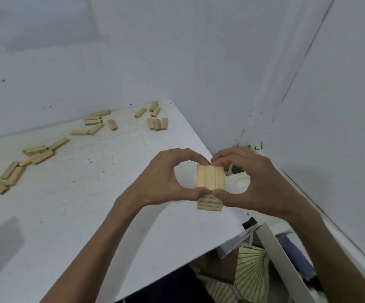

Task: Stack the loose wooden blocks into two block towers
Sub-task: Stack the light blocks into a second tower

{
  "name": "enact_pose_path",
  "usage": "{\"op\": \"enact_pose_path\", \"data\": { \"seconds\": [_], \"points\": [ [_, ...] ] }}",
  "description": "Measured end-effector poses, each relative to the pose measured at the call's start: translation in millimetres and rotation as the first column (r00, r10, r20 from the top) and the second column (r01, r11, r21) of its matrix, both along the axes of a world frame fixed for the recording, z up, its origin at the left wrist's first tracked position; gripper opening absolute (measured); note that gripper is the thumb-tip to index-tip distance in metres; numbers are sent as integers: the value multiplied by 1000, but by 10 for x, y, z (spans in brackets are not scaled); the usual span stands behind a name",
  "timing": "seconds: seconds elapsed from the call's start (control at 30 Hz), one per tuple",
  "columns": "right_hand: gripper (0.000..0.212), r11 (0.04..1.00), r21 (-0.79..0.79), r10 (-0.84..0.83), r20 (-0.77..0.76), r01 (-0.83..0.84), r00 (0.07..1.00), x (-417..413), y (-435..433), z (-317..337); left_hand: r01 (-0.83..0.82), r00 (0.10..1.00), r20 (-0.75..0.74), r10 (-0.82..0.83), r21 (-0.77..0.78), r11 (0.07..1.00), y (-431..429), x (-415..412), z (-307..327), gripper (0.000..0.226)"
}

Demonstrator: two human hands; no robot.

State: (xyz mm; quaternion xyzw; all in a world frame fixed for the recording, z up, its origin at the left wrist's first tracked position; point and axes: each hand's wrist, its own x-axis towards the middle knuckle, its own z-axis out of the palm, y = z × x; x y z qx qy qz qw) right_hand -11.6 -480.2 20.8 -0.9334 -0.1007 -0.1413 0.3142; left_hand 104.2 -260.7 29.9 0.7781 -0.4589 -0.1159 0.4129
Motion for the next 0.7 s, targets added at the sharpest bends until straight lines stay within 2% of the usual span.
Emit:
{"op": "enact_pose_path", "data": {
  "seconds": [0.27,0.7],
  "points": [
    [54,997,79,-23,-3,23,1000,-28,-16,-113,38,999,-38,-38,3,999,-76,48,-97,52],
    [54,997,65,-37,4,37,999,-14,-2,-160,18,997,-69,-17,5,1000,-84,38,-136,47]
  ]
}}
